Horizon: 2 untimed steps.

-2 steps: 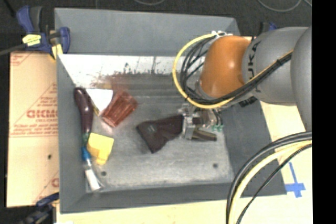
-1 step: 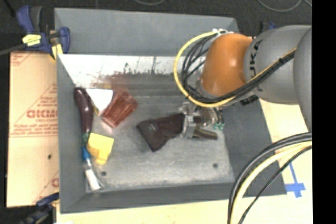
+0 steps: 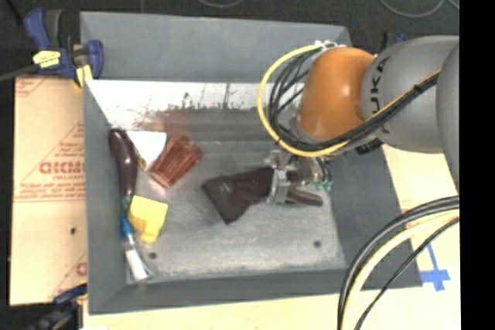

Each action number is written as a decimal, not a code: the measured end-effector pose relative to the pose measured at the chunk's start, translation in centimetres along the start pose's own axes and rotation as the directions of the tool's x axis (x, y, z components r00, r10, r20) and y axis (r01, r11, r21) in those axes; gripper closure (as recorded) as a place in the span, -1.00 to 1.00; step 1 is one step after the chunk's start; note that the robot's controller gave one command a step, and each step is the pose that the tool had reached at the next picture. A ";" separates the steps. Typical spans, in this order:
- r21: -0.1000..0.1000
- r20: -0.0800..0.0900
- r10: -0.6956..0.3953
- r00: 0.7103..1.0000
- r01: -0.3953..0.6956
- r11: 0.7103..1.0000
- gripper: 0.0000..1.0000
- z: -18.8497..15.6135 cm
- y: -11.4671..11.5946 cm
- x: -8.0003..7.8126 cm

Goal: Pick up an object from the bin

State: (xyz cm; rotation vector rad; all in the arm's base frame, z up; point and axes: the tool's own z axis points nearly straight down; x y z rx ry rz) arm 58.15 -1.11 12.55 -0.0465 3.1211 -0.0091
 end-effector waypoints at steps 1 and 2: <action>0.000 -0.003 0.000 1.000 0.000 1.000 1.00 -2.0 0.0 0.1; 0.000 0.002 -0.001 1.000 0.001 1.000 1.00 -3.9 0.0 -0.1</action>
Offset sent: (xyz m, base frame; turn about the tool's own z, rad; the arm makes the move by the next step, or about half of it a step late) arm 0.0000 -0.0001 0.0736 0.0000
